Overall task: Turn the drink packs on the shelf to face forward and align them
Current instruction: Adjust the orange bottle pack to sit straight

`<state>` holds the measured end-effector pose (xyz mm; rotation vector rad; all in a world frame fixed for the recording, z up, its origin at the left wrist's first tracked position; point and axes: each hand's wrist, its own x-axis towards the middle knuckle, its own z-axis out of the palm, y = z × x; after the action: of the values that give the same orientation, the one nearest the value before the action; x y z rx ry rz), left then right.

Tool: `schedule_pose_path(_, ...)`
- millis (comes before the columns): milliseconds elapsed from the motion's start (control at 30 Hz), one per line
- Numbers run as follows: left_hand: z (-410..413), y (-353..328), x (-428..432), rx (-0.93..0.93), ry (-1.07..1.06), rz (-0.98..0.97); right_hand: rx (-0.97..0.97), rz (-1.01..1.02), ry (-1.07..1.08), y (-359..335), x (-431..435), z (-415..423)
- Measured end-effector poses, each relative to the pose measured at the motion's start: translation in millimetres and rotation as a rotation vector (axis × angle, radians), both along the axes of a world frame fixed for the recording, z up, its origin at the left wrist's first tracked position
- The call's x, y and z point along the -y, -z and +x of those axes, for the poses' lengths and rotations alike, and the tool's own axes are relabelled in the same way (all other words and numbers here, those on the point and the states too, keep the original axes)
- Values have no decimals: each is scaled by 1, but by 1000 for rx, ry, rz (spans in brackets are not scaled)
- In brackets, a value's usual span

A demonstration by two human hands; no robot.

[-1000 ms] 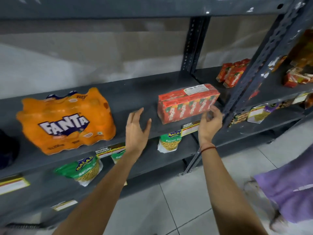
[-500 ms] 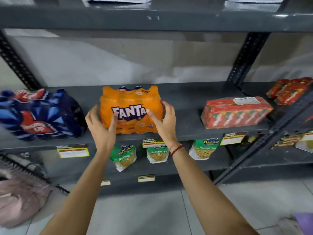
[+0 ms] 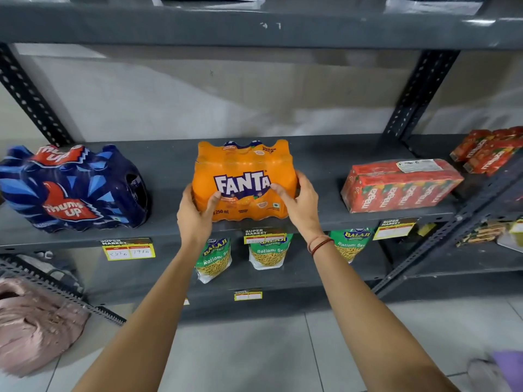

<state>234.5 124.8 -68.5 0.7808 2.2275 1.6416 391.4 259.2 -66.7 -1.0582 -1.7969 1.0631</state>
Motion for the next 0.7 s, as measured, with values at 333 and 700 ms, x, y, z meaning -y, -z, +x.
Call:
schedule_pose_path(333, 29, 7, -28, -3, 17, 27, -22, -49, 52, -2, -19, 38)
schedule_pose_path(700, 13, 9, -25, 41, 110, 56, -3, -90, 21, -6, -24, 43)
